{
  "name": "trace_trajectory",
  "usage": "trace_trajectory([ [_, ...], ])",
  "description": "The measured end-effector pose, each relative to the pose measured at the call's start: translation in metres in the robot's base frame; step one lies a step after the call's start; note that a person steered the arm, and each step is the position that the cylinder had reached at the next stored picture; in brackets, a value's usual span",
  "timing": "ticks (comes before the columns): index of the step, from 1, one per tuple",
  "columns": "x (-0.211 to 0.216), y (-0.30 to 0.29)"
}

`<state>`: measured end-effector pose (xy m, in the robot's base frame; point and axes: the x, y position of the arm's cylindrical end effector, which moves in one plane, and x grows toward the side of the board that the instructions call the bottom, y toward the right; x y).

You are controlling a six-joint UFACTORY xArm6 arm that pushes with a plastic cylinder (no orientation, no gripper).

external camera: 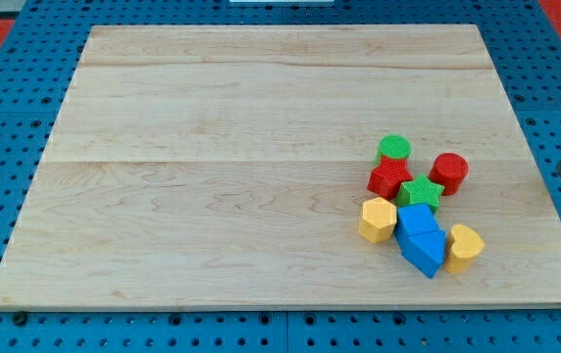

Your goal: Push the red circle to the center right of the board

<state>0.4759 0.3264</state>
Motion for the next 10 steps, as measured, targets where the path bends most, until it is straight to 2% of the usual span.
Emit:
trace_trajectory([
  [2, 0.0, -0.033],
  [3, 0.014, -0.046],
  [4, 0.014, -0.114],
  [5, 0.01, -0.136],
  [6, -0.028, -0.169],
  [8, -0.021, -0.212],
  [9, -0.043, -0.242],
  [10, -0.065, -0.217],
])
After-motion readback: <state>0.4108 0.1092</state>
